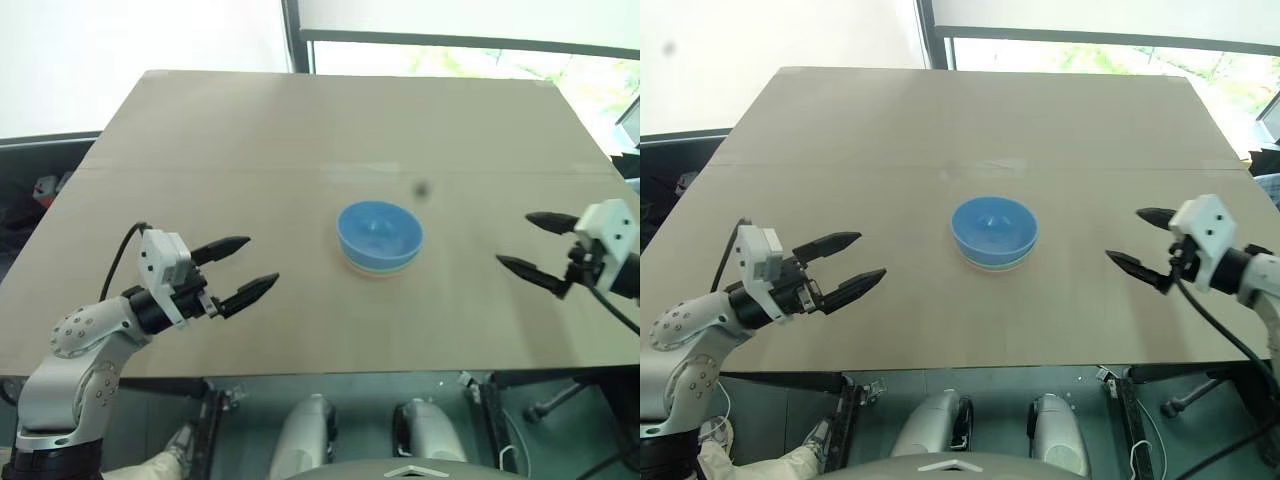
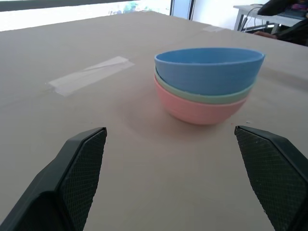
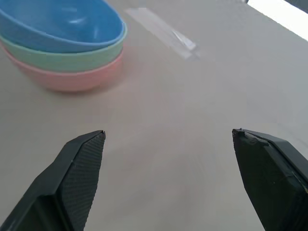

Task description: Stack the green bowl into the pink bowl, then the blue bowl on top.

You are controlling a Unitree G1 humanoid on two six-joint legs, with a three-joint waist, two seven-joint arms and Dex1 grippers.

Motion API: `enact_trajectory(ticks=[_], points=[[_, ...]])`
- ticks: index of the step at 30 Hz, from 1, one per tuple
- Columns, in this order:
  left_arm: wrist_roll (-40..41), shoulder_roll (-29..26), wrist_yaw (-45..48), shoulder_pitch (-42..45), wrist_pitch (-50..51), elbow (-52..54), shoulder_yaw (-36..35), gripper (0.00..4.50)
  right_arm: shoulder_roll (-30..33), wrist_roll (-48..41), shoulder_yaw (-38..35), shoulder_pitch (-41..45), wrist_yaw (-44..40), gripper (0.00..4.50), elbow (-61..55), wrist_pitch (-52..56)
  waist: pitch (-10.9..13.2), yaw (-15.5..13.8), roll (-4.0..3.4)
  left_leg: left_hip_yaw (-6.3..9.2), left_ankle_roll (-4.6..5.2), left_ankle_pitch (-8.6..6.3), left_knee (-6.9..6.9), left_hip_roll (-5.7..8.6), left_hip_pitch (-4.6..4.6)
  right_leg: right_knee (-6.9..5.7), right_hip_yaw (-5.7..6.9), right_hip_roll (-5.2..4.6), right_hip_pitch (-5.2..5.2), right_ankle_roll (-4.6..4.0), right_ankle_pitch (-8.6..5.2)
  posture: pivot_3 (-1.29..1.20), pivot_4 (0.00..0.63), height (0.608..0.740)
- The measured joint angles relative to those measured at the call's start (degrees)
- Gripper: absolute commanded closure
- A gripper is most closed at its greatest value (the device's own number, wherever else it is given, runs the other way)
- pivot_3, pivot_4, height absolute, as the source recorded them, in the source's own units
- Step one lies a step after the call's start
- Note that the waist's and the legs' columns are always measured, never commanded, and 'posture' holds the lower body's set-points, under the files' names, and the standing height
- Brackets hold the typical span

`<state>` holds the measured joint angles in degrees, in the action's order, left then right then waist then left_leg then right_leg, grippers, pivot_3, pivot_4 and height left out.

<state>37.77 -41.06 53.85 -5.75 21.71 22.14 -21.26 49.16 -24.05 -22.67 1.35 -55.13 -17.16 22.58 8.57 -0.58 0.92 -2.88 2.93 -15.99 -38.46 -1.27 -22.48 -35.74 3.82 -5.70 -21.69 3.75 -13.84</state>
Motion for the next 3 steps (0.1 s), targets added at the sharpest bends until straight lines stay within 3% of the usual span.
enact_trajectory(ticks=[3], points=[[0.6, -1.3, 0.7, -0.5, 0.4, 0.1, -1.5, 0.00, 0.2, -2.3, -3.1, -1.3, 0.0, 0.07, -1.2, 1.9, 0.0, -0.1, -0.01, -0.01, 0.00, 0.00, 0.01, -0.02, 0.07, -0.04, -0.05, 0.03, 0.02, -0.02, -0.01, 0.00, 0.150, 0.740]])
